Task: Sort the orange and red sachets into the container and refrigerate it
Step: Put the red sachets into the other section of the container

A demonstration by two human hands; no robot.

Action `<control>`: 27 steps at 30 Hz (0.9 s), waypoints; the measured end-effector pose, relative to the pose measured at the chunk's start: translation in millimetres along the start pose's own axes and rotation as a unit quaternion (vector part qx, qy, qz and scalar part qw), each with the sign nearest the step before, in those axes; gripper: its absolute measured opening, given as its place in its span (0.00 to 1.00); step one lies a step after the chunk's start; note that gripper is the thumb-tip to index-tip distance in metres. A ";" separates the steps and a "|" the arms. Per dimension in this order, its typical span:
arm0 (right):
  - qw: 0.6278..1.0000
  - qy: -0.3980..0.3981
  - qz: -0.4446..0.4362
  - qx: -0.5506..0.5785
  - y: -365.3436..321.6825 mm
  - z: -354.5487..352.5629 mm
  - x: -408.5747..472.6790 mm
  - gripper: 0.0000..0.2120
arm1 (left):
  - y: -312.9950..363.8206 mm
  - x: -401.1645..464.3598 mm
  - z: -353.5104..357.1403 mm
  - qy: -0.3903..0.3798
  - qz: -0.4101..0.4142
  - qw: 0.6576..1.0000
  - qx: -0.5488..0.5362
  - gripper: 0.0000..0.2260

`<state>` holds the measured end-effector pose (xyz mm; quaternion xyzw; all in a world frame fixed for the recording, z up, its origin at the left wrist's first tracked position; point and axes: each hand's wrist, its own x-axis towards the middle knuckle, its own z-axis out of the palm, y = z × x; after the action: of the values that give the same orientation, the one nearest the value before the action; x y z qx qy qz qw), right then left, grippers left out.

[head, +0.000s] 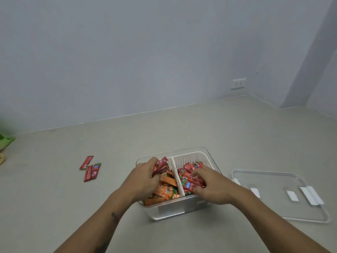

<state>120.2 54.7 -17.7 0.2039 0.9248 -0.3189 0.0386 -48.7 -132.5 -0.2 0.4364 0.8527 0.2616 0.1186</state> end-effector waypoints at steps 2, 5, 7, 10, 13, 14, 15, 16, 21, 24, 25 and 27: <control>0.999 0.017 -0.018 -0.022 1.8 1.1 -10.2 0.11 | 13.6 15.3 6.1 -0.008 0.000 1.000 -0.001 0.07; 0.996 0.016 -0.032 -0.081 3.1 0.1 -17.1 0.12 | 35.1 41.0 16.2 -0.028 0.004 1.000 -0.004 0.08; 0.987 0.016 -0.054 -0.154 1.4 4.1 -19.4 0.13 | 48.7 57.4 23.9 -0.048 0.010 0.999 0.001 0.09; 0.964 0.056 -0.075 -0.251 0.4 17.1 -18.4 0.12 | 64.9 78.8 36.7 -0.072 0.020 0.997 0.010 0.11; 0.954 0.076 -0.084 -0.279 4.1 21.1 -15.1 0.09 | 69.9 92.2 50.7 -0.099 0.039 0.992 0.065 0.17; 0.952 0.081 -0.088 -0.283 5.6 21.1 -14.3 0.08 | 68.7 94.0 54.6 -0.109 0.043 0.990 0.082 0.20; 0.949 0.087 -0.092 -0.288 6.7 21.3 -14.1 0.08 | 67.1 94.8 57.8 -0.115 0.048 0.988 0.091 0.22; 0.948 0.093 -0.092 -0.291 7.9 22.1 -13.8 0.08 | 65.2 93.9 59.4 -0.115 0.054 0.987 0.094 0.22; 0.947 0.118 -0.094 -0.284 8.6 24.5 -12.7 0.09 | 55.3 77.7 49.8 -0.029 0.114 0.992 0.045 0.13; 0.950 0.118 -0.089 -0.273 6.2 24.9 -14.9 0.10 | 44.3 55.9 38.4 0.013 0.120 0.993 -0.001 0.10; 0.954 0.115 -0.080 -0.264 4.5 23.5 -16.1 0.10 | 37.3 47.9 34.9 0.024 0.111 0.993 -0.015 0.10; 0.974 0.088 -0.051 -0.202 0.9 19.2 -18.7 0.07 | 20.6 30.8 25.9 0.043 0.093 0.994 -0.041 0.09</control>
<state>136.6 37.1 -29.6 0.1717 0.9790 -0.1082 -0.0188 -41.6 -88.8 -9.7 0.4968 0.8012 0.3252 0.0745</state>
